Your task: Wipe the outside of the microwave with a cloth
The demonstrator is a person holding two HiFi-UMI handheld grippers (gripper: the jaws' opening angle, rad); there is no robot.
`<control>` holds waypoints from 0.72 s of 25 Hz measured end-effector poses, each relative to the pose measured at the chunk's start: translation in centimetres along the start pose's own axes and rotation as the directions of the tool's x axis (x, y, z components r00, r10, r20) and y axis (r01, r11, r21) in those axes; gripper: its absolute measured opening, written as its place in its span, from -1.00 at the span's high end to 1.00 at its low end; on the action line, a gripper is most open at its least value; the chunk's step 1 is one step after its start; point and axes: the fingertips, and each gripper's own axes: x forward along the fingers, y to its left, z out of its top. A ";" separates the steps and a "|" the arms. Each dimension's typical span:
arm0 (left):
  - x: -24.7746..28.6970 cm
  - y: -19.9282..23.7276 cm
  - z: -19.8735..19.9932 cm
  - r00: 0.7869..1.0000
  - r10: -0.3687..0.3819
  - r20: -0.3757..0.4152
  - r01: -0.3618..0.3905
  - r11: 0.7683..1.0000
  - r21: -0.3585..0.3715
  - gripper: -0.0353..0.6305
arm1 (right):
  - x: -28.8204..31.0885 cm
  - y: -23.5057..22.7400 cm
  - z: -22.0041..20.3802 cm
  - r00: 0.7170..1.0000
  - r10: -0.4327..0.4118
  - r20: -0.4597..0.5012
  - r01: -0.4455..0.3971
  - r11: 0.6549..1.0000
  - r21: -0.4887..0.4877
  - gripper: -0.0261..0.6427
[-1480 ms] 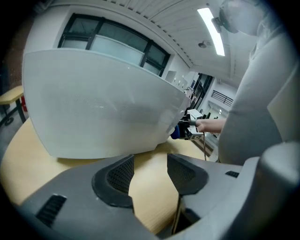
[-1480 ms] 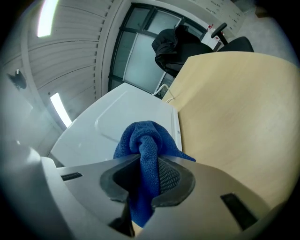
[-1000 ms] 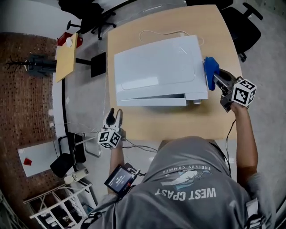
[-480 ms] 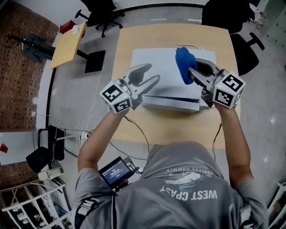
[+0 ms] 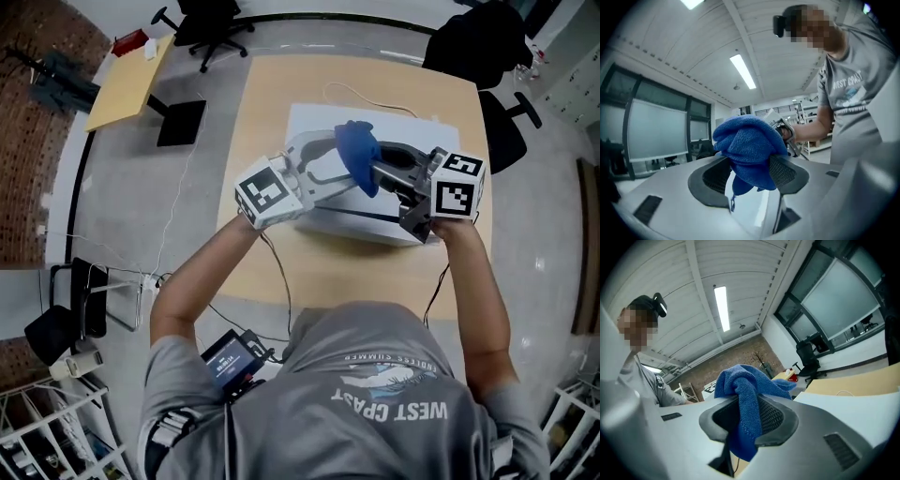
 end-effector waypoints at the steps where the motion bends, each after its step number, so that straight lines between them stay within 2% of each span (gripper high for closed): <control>1: -0.3 0.2 -0.1 1.000 -0.007 -0.010 0.008 0.998 0.057 0.13 | 0.6 -0.2 -0.1 1.000 0.012 -0.019 -0.011 0.999 0.030 0.67; 3: -1.0 0.4 -0.1 0.999 -0.030 -0.013 0.031 0.992 0.124 0.04 | 1.8 -0.4 0.0 0.999 0.040 -0.029 -0.038 0.996 0.084 0.63; 5: -1.6 0.6 0.0 0.998 -0.055 0.010 0.054 0.991 0.124 -0.02 | 2.6 -0.6 0.3 0.999 0.050 -0.021 -0.048 0.994 0.100 0.53; 6: -1.9 0.8 0.0 0.997 -0.068 0.034 0.064 0.994 0.090 -0.04 | 3.0 -0.7 0.4 0.999 0.046 -0.014 -0.044 0.995 0.095 0.50; 8: -2.8 1.4 0.5 0.988 -0.093 0.121 0.102 0.992 -0.071 -0.08 | 3.7 -1.0 0.6 1.000 0.027 0.006 -0.027 0.996 0.080 0.44; 9: -3.4 1.9 0.6 0.978 -0.108 0.176 0.138 0.976 -0.168 -0.11 | 4.0 -1.3 0.7 1.000 0.012 0.017 -0.013 0.997 0.074 0.41; 11: -4.4 2.8 0.9 0.951 -0.129 0.282 0.220 0.922 -0.319 -0.15 | 4.5 -2.2 0.7 0.999 -0.041 0.019 0.041 0.999 0.033 0.33; 12: -4.8 3.1 1.0 0.938 -0.133 0.321 0.255 0.892 -0.374 -0.15 | 4.8 -2.6 0.6 0.997 -0.080 0.004 0.080 0.997 -0.013 0.25; 14: -5.3 3.7 1.1 0.917 -0.134 0.376 0.308 0.838 -0.451 -0.16 | 5.4 -3.2 0.8 0.987 -0.161 -0.031 0.155 0.978 -0.138 0.22; 16: -5.6 4.5 0.9 0.907 -0.125 0.401 0.332 0.799 -0.501 -0.16 | 6.0 -3.4 1.3 0.971 -0.234 -0.056 0.207 0.931 -0.300 0.22; 18: -5.8 5.5 0.4 0.914 -0.107 0.392 0.319 0.787 -0.528 -0.15 | 6.8 -3.3 1.3 0.958 -0.274 -0.086 0.206 0.863 -0.462 0.22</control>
